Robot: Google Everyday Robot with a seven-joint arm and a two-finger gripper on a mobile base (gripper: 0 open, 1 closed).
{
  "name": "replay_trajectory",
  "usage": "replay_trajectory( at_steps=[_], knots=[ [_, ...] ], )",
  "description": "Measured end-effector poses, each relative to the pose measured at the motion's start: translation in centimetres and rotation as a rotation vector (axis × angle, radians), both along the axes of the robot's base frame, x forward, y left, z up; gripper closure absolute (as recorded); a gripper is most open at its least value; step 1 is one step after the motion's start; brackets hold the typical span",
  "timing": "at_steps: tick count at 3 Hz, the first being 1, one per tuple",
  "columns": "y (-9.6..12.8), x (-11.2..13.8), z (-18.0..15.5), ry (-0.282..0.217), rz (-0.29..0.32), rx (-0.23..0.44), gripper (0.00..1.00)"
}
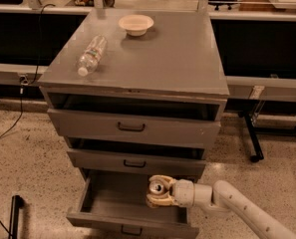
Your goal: Place orange can into bottom drawer
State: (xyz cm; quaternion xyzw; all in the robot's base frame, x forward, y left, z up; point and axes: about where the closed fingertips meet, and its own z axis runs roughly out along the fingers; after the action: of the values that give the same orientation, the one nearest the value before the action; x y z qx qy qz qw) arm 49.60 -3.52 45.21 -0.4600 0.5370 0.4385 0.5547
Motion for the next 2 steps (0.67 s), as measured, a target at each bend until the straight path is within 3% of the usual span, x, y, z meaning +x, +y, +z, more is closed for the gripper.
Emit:
replay_trajectory(
  at_steps=[1, 2],
  knots=[
    [1.7, 1.4, -5.8, 0.061, 0.004, 0.038, 1.00],
    [2.3, 3.2, -14.1, 0.097, -0.008, 0.030, 1.00]
  ],
)
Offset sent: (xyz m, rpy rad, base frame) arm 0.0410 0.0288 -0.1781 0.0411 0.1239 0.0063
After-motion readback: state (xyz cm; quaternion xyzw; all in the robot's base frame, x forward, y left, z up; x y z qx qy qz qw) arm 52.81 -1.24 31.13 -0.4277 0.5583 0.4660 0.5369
